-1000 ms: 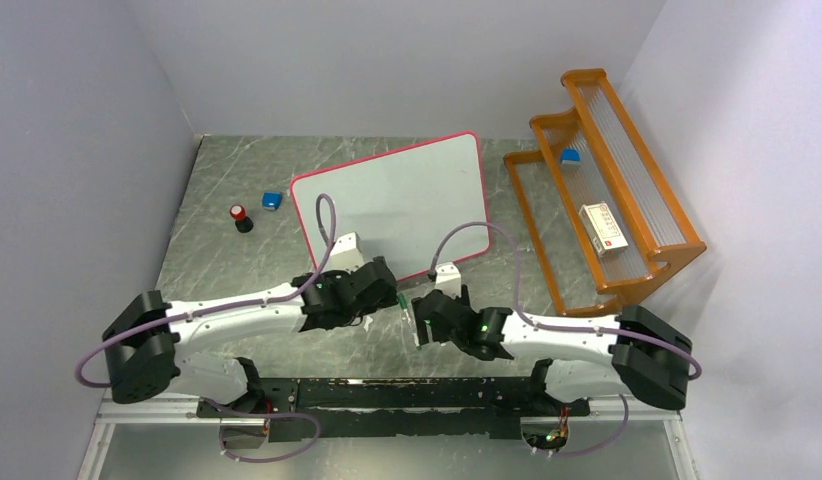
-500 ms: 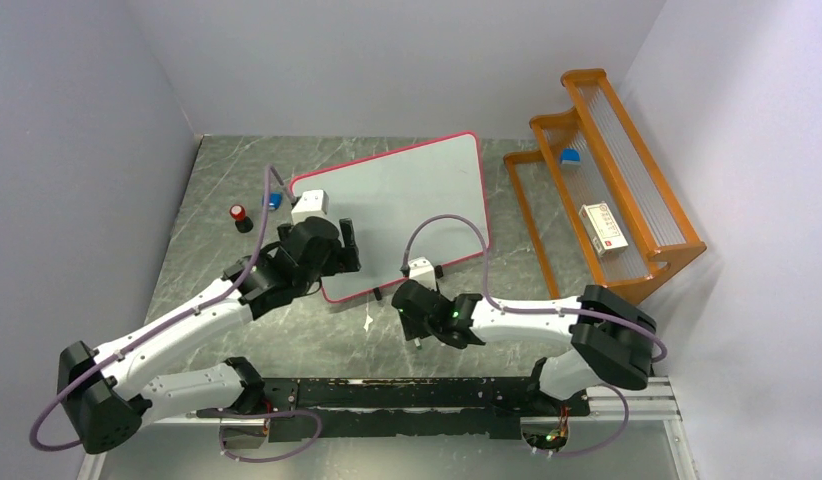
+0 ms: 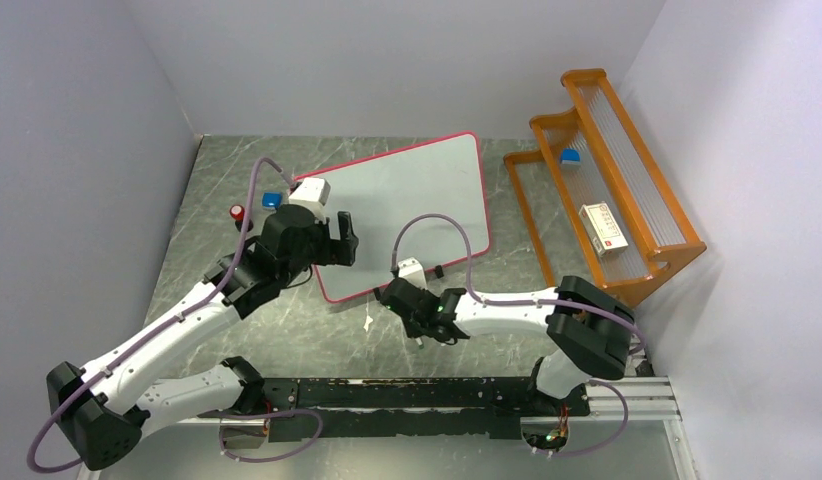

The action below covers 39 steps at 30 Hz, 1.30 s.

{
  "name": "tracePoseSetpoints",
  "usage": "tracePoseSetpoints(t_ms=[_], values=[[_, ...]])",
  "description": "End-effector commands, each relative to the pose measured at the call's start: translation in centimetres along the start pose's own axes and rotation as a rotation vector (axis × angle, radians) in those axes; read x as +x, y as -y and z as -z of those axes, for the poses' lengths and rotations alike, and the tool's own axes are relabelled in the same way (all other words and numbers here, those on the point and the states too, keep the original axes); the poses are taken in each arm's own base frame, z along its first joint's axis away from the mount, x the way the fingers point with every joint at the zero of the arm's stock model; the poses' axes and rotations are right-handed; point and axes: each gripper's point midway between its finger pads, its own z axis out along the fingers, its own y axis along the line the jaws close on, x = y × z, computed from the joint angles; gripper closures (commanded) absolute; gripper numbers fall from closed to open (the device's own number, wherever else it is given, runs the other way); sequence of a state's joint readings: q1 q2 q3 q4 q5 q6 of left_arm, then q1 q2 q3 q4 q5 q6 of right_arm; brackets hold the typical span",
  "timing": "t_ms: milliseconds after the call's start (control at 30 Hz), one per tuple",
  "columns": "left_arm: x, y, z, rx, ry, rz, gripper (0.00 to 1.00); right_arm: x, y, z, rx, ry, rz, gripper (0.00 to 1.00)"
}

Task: Write a sentence on the whiteboard
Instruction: Open the whiteboard marker at the center of the board.

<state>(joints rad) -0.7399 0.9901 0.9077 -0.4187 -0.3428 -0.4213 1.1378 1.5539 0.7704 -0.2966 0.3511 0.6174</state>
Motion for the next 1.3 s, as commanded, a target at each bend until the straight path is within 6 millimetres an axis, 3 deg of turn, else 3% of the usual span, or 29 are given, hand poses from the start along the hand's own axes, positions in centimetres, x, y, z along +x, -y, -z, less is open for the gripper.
tracePoseSetpoints(t_ms=[0, 300, 967, 1267], values=[[-1.6, 1.2, 0.1, 0.115, 0.034, -0.017, 0.02, 1.2, 0.4, -0.1, 0.008, -0.055, 0.027, 0.97], [-2.3, 2.5, 0.8, 0.253, 0.004, 0.003, 0.02, -1.7, 0.7, 3.8, -0.054, 0.068, 0.038, 1.00], [2.1, 9.1, 1.4, 0.655, -0.195, 0.129, 0.07, -11.7, -2.6, 13.5, -0.384, 0.586, 0.056, 1.00], [2.6, 10.3, 1.3, 0.712, -0.227, 0.215, 0.17, -12.7, -3.0, 14.8, -0.431, 0.665, 0.061, 1.00]])
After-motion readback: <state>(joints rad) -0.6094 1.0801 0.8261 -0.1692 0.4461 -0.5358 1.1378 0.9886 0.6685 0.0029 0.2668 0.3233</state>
